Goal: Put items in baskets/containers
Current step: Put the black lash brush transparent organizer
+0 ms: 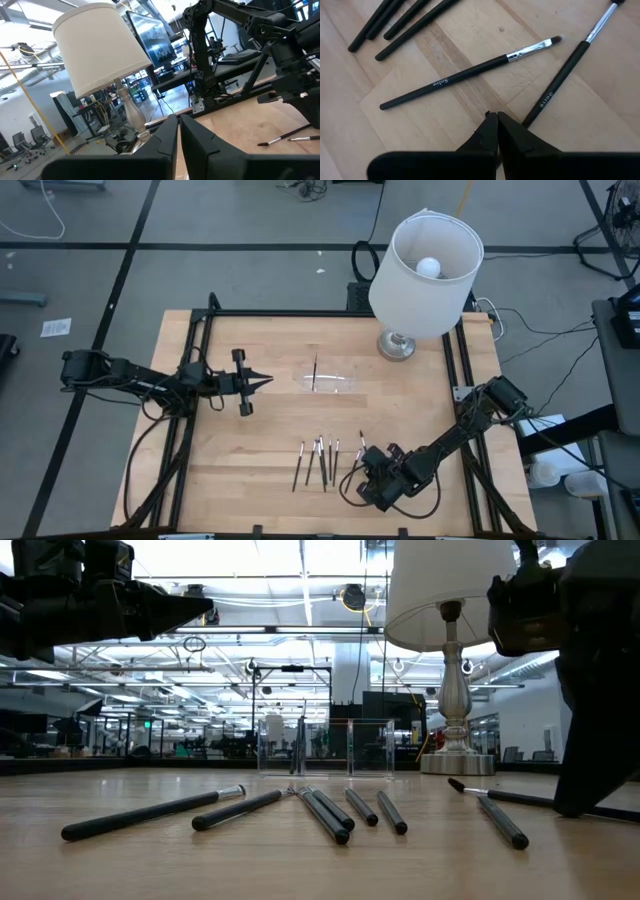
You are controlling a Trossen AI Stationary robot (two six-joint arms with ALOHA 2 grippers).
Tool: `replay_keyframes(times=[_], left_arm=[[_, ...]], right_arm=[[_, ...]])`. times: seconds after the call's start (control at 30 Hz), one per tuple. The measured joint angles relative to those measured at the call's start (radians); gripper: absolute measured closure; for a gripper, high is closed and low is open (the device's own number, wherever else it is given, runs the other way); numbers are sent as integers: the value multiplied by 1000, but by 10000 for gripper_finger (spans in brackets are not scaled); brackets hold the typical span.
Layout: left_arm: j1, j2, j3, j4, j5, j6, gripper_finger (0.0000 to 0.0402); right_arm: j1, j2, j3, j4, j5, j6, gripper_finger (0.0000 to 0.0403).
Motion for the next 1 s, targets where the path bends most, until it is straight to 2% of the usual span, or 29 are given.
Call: replay_keyframes(times=[1.0], left_arm=[[0,0,0,0,0,-4,371]], right_arm=[[-2,-1,-1,-221,29,120,403]])
